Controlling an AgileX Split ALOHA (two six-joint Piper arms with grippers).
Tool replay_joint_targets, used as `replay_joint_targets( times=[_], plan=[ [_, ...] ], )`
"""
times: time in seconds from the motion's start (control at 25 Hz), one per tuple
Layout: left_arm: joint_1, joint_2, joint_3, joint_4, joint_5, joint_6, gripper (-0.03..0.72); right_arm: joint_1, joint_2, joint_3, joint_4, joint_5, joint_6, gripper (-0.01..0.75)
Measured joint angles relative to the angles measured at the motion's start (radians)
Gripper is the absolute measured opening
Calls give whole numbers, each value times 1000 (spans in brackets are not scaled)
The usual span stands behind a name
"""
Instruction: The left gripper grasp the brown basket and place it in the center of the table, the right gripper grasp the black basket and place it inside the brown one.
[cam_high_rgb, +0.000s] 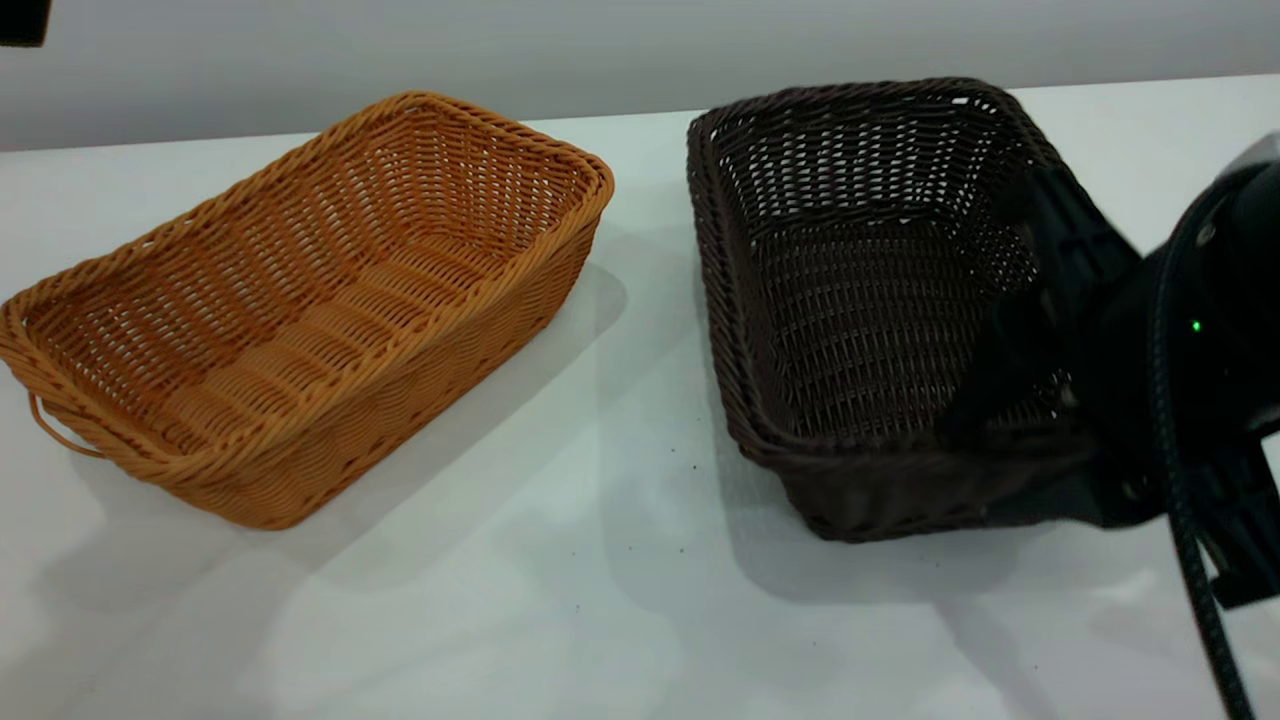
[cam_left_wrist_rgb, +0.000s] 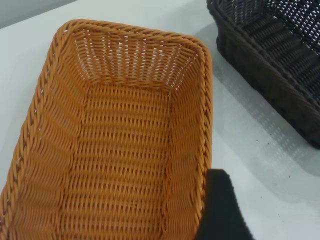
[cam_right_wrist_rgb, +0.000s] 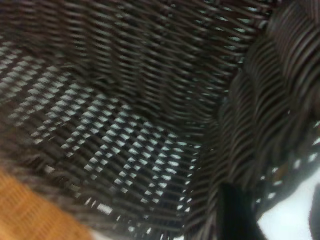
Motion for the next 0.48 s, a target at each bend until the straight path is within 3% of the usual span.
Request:
replay_joint_targets(
  times=[0.48],
  plan=[
    [-20,0,0,5,1,-1,406,-2,29,-11,57,-69,-44,321]
  ],
)
